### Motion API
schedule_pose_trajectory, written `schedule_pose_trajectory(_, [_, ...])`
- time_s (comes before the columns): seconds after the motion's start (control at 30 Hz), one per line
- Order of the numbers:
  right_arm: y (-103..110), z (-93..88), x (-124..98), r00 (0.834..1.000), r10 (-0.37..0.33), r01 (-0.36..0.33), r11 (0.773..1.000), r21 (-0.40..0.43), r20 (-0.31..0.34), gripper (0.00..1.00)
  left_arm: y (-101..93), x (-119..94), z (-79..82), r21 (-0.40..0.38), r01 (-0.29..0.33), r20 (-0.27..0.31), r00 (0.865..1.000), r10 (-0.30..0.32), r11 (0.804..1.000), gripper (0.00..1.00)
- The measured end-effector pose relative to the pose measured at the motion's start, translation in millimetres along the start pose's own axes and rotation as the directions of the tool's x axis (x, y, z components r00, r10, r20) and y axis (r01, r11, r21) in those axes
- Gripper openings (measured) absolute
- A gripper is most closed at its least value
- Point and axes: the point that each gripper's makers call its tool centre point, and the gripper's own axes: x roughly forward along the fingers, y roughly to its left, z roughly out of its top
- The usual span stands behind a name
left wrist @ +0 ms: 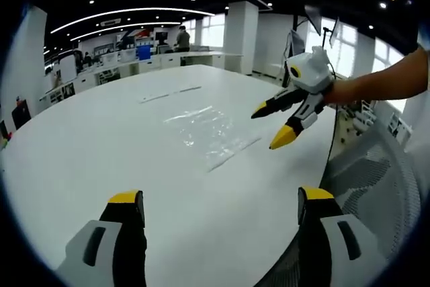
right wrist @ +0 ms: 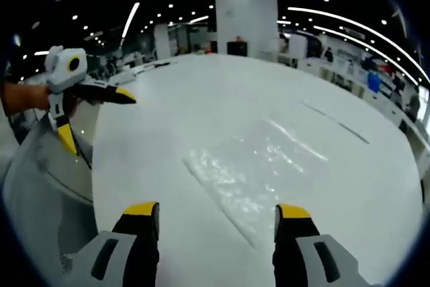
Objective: Open the resealable bag by pulling the two sides of the seal apart until the entire bag opening is separated and visibly accessible.
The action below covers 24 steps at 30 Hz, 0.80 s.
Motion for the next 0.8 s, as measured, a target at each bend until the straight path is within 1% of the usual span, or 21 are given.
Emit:
schedule_pose_trajectory(0.03, [0, 0.0, 0, 1.000, 0.002, -0.002, 1.000, 0.000, -0.001, 0.65, 0.0, 0, -0.1, 0.000, 0.001, 0.000, 1.000, -0.001, 1.000, 0.93])
schedule_pose_trajectory(0.07, [0, -5.1, 10, 0.999, 0.025, -0.026, 0.999, -0.025, -0.039, 0.64, -0.6, 1, -0.2, 0.003, 0.008, -0.002, 1.000, -0.008, 1.000, 0.92])
schedule_pose_trajectory(0.13, [1, -8.6, 14, 0.998, 0.035, -0.037, 0.999, -0.033, -0.060, 0.62, -1.7, 1, -2.2, 0.006, 0.015, -0.012, 1.000, -0.015, 1.000, 0.92])
schedule_pose_trajectory(0.17, [3, -13.5, 20, 0.994, 0.048, -0.053, 0.997, -0.050, -0.095, 0.60, -1.7, 2, -3.0, 0.013, 0.017, -0.015, 1.000, -0.017, 1.000, 0.92])
schedule_pose_trajectory(0.33, [5, -17.5, 28, 0.989, 0.063, -0.074, 0.994, -0.082, -0.135, 0.55, -1.8, 2, -2.6, 0.009, 0.016, -0.014, 1.000, -0.016, 1.000, 0.92])
schedule_pose_trajectory(0.5, [5, -17.8, 37, 0.984, 0.077, -0.092, 0.992, -0.090, -0.161, 0.51, -2.1, 3, -2.8, 0.009, 0.018, -0.016, 1.000, -0.018, 1.000, 0.92])
schedule_pose_trajectory(0.6, [4, -17.9, 41, 0.981, 0.084, -0.103, 0.989, -0.103, -0.177, 0.44, -2.3, 3, -3.0, 0.010, 0.019, -0.017, 1.000, -0.019, 1.000, 0.92])
schedule_pose_trajectory(0.67, [4, -19.4, 43, 0.978, 0.088, -0.110, 0.988, -0.108, -0.191, 0.42, -2.7, 3, -3.3, 0.009, 0.020, -0.019, 1.000, -0.020, 1.000, 0.92])
schedule_pose_trajectory(0.8, [2, -26.2, 47, 0.969, 0.095, -0.124, 0.985, -0.120, -0.230, 0.35, -3.4, 2, -4.4, 0.011, 0.023, -0.022, 0.999, -0.023, 1.000, 0.91])
